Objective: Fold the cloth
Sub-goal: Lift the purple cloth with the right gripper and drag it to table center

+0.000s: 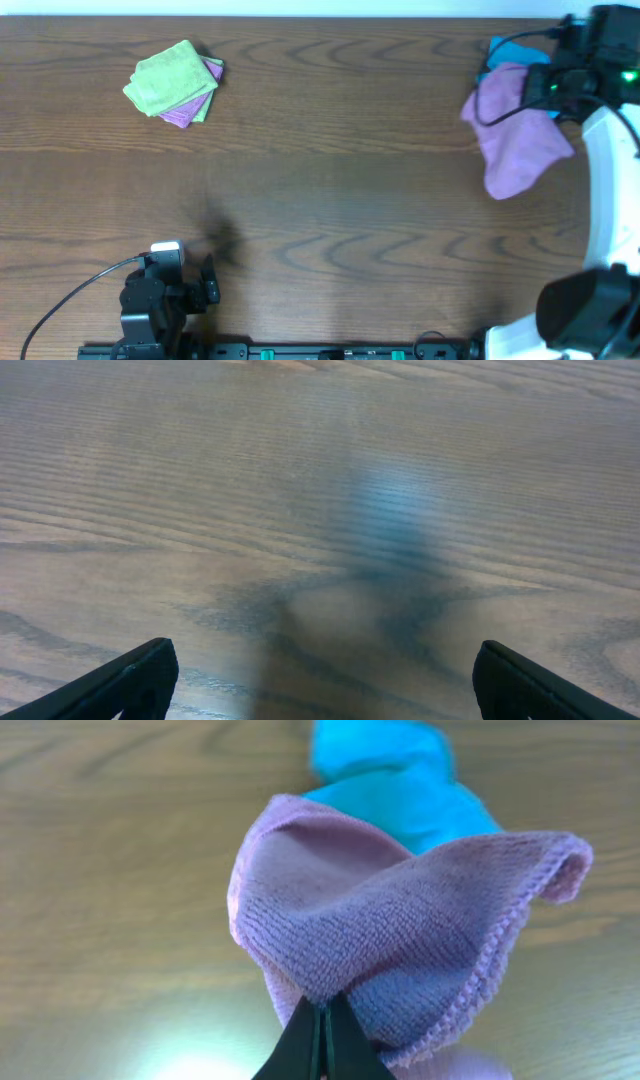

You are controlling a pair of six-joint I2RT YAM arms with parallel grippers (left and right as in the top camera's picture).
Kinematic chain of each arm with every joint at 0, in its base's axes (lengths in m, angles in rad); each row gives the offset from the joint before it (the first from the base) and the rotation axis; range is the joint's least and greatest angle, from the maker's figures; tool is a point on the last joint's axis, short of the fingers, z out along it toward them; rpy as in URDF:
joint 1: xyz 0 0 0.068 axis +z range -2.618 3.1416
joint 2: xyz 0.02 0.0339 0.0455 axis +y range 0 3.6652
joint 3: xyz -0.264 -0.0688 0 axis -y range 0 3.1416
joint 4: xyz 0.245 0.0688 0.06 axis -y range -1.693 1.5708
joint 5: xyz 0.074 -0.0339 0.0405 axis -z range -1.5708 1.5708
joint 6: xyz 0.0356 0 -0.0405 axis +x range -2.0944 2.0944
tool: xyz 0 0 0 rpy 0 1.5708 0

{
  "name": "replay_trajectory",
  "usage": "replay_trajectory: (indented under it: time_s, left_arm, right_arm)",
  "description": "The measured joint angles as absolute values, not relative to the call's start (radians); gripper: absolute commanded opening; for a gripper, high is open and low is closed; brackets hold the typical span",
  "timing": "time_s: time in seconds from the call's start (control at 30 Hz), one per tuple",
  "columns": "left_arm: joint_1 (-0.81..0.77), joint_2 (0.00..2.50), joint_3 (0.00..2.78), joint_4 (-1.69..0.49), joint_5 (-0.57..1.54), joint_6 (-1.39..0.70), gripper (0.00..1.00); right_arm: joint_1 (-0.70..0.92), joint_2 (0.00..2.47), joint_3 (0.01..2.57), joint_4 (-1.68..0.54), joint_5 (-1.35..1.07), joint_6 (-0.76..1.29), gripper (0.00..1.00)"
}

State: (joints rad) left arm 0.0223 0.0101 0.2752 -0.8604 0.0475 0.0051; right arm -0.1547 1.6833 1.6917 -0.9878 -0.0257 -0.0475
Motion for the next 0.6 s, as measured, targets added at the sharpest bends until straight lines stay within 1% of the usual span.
replay_trajectory:
  time_s: [0.3, 0.5, 0.6]
  left_arm:
    - [0.022, 0.010, 0.275, -0.860, 0.047, 0.005, 0.95]
    - [0.022, 0.010, 0.275, -0.860, 0.047, 0.005, 0.95]
    - [0.022, 0.010, 0.275, -0.860, 0.047, 0.005, 0.95]
  right_arm:
    - [0.151, 1.538, 1.692, -1.182, -0.054, -0.074, 0.01]
    - [0.370, 1.517, 1.692, -1.299, -0.065, -0.077, 0.02]
    - [0.451, 1.517, 1.692, -1.337, -0.072, -0.076, 0.01]
